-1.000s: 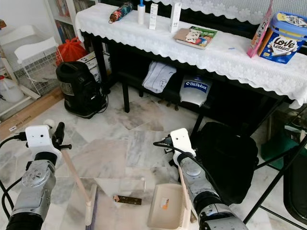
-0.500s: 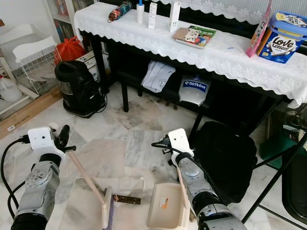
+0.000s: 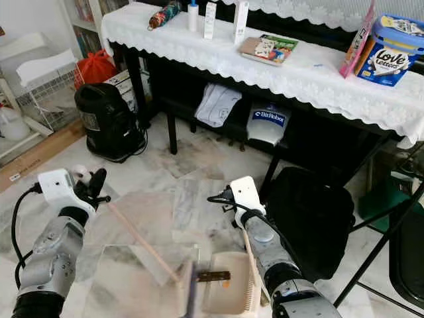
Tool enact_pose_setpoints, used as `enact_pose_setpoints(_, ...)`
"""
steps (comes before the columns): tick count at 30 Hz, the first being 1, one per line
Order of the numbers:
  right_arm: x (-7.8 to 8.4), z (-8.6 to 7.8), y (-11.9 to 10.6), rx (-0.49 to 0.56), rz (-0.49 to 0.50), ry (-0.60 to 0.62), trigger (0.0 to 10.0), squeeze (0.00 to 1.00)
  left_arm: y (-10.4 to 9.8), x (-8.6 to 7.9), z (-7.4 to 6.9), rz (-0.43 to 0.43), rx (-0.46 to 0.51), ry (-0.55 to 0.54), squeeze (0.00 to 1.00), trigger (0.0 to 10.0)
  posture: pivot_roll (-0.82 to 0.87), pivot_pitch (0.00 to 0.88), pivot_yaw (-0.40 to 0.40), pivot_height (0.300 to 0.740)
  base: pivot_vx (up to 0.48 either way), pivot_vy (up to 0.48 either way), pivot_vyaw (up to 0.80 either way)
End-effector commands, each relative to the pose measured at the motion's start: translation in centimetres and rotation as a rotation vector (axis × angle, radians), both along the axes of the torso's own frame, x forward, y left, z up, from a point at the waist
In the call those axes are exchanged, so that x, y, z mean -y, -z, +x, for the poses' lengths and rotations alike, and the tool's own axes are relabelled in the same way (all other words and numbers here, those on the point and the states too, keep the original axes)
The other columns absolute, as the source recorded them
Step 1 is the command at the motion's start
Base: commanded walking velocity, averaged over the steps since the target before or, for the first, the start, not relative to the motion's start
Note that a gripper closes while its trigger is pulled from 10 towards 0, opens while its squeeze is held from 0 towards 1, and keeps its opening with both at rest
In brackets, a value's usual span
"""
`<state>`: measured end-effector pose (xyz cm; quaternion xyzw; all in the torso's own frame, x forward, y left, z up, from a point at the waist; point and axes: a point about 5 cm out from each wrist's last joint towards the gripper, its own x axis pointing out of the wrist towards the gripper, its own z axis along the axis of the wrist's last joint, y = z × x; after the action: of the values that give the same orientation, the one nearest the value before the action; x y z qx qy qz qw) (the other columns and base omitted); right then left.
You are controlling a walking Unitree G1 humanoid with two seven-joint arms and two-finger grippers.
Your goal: Sweep floor
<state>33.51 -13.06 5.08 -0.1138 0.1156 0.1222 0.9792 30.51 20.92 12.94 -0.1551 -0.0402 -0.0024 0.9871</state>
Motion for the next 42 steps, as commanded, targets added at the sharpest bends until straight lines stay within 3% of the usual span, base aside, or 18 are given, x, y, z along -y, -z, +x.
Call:
enact_pose_setpoints(1,-0.4,-0.3,0.6,-0.032,0.024,-0.01,10.0,0.0,-1.6,0.5,0.3,-0.029,0.058,0.043,0.0,10.0,0.05,0.085,-0.053,0.74,0.0,0.0,0.0)
enact_pose_setpoints(10,-0.6,0.2,-0.4,0.023,0.058,0.001,10.0,0.0,-2.8,1.7,0.0,-0.01,0.08,0.126,0.0,10.0,0.06,0.076,-0.052,0.74,0.0,0.0,0.0)
enact_pose_setpoints(18,-1.2,0.8,-3.0,0.181,0.21,-0.018,10.0,0.0,-4.8,0.8,0.1,-0.032,0.171,0.055,0.0,10.0,0.06,0.054,-0.051,0.74,0.0,0.0,0.0)
enact_pose_setpoints(27,-0.9,0.5,-2.7,0.19,0.226,-0.032,10.0,0.0,-6.1,0.6,0.1,-0.035,0.214,0.045,0.0,10.0,0.06,0.045,-0.049,0.74,0.0,0.0,0.0)
enact_pose_setpoints(33,-0.8,0.3,-3.0,0.217,0.263,-0.047,10.0,0.0,-8.0,-1.5,0.0,-0.036,0.316,-0.147,0.0,10.0,0.06,0.044,-0.046,0.74,0.0,0.0,0.0)
enact_pose_setpoints(34,-0.9,0.3,-3.0,0.221,0.269,-0.049,10.0,0.0,-8.3,-2.0,-0.1,-0.025,0.332,-0.19,0.0,10.0,0.06,0.044,-0.046,0.74,0.0,0.0,0.0)
enact_pose_setpoints(35,-0.8,0.3,-3.1,0.228,0.295,-0.046,10.0,0.0,-9.1,-3.1,-0.5,-0.001,0.375,-0.3,0.0,10.0,0.06,0.044,-0.046,0.74,0.0,0.0,0.0)
enact_pose_setpoints(37,-0.8,0.4,-3.3,0.239,0.313,-0.048,10.0,0.0,-9.8,-3.8,-0.9,0.02,0.413,-0.364,0.0,10.0,0.06,0.044,-0.046,0.74,0.0,0.0,0.0)
enact_pose_setpoints(42,-0.9,0.4,-3.7,0.252,0.378,-0.044,10.0,0.0,-10.4,-4.1,-1.4,0.076,0.447,-0.4,0.0,10.0,0.07,0.043,-0.045,0.74,0.0,0.0,0.0)
